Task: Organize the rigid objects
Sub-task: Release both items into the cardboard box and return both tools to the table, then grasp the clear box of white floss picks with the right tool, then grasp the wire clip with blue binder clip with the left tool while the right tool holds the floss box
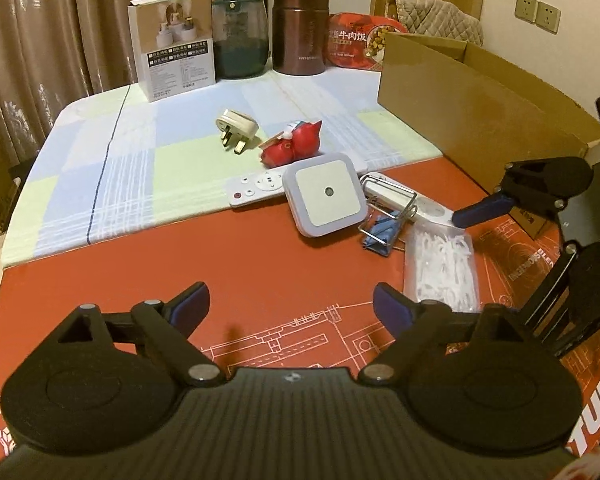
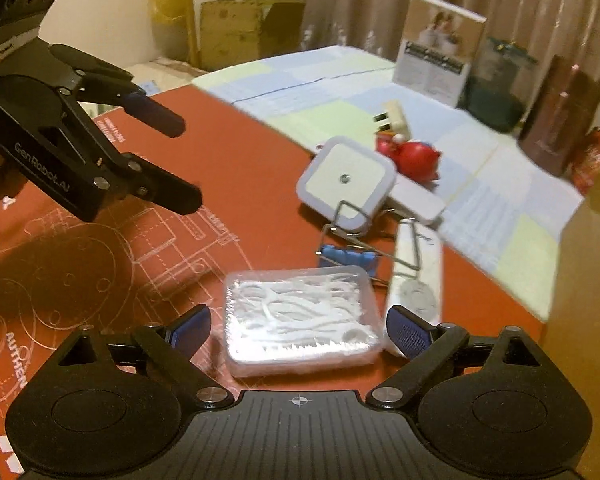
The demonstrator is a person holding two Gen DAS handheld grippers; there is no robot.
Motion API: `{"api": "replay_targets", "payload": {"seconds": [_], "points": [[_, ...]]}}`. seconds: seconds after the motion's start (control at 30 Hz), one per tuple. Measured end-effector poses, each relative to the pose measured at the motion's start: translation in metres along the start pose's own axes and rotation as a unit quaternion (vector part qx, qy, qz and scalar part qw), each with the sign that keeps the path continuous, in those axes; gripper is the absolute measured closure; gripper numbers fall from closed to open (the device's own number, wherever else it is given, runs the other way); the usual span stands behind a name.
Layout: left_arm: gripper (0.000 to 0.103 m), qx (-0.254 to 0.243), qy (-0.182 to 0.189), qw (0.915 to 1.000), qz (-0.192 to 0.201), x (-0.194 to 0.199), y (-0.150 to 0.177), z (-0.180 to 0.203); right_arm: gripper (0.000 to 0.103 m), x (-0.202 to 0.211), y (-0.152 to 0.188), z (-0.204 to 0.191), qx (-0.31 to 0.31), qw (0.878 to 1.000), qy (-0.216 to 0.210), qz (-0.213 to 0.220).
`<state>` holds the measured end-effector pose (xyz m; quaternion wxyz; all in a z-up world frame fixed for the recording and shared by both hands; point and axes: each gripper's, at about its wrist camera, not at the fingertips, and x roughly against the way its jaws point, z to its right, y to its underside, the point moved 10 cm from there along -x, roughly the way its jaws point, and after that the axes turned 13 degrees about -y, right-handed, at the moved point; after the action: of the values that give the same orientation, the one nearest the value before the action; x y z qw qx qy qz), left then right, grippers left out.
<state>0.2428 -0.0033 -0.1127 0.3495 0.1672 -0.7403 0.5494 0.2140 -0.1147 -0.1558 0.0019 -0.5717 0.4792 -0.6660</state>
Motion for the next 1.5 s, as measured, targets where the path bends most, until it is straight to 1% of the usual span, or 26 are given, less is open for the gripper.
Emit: {"api": "replay_targets", "payload": {"seconds": [0.13, 0.3, 0.33, 0.37, 0.47, 0.63, 0.7, 0.83, 0.93, 1.0, 1.03, 1.07, 1.1, 1.2, 1.33, 1.5], "points": [[0.016, -0.003, 0.007, 1.0, 0.002, 0.0, -0.001, 0.002, 0.011, -0.01, 0.0, 0.004, 0.001, 1.0, -0.008, -0.014], [0.016, -0.009, 0.013, 0.9999, 0.002, -0.001, -0.001, 0.006, 0.012, -0.013, 0.002, 0.006, -0.023, 0.999, -0.029, -0.02], [0.016, -0.01, 0.013, 0.9999, 0.001, -0.001, -0.002, 0.007, 0.017, -0.013, 0.002, 0.005, -0.025, 0.999, -0.029, -0.023], [0.016, -0.01, 0.014, 0.9999, 0.0, -0.002, -0.002, 0.007, 0.02, -0.013, 0.003, 0.005, -0.027, 0.999, -0.027, -0.025], [0.016, -0.009, 0.015, 0.9999, -0.001, -0.003, -0.002, 0.009, 0.021, -0.01, 0.004, 0.004, -0.044, 0.998, -0.026, -0.024], [0.016, -0.013, 0.013, 0.9998, 0.002, -0.003, -0.002, 0.012, 0.021, 0.01, 0.002, 0.004, -0.082, 0.997, -0.008, 0.001], [0.016, -0.012, 0.013, 0.9998, 0.006, -0.003, -0.004, 0.013, 0.021, 0.023, 0.0, 0.01, -0.096, 0.995, 0.015, 0.015], [0.017, -0.015, 0.019, 0.9995, 0.022, -0.003, -0.01, 0.022, 0.021, 0.045, -0.002, 0.028, -0.136, 0.988, 0.058, 0.046], [0.023, -0.027, 0.026, 0.9987, 0.034, -0.005, -0.017, 0.035, 0.021, 0.056, -0.005, 0.041, -0.152, 0.983, 0.077, 0.065], [0.029, -0.034, 0.032, 0.9982, 0.037, -0.009, -0.02, 0.043, 0.021, 0.063, -0.007, 0.049, -0.161, 0.98, 0.082, 0.077], [0.03, -0.036, 0.036, 0.998, 0.038, -0.012, -0.022, 0.047, 0.021, 0.067, -0.007, 0.053, -0.166, 0.979, 0.083, 0.084], [0.034, -0.036, 0.04, 0.9978, 0.04, -0.015, -0.024, 0.051, 0.021, 0.07, -0.007, 0.055, -0.171, 0.978, 0.085, 0.09], [0.038, -0.038, 0.044, 0.9975, 0.041, -0.017, -0.026, 0.054, 0.021, 0.073, -0.009, 0.058, -0.174, 0.976, 0.085, 0.094], [0.04, -0.05, 0.053, 0.9959, 0.054, -0.023, -0.033, 0.066, 0.021, 0.077, -0.013, 0.064, -0.179, 0.974, 0.084, 0.106], [0.046, -0.073, 0.063, 0.9932, 0.065, -0.034, -0.04, 0.082, 0.021, 0.078, -0.017, 0.068, -0.18, 0.974, 0.081, 0.112], [0.062, -0.073, 0.073, 0.9926, 0.064, -0.046, -0.046, 0.087, 0.021, 0.081, -0.021, 0.071, -0.186, 0.972, 0.075, 0.125]]}}
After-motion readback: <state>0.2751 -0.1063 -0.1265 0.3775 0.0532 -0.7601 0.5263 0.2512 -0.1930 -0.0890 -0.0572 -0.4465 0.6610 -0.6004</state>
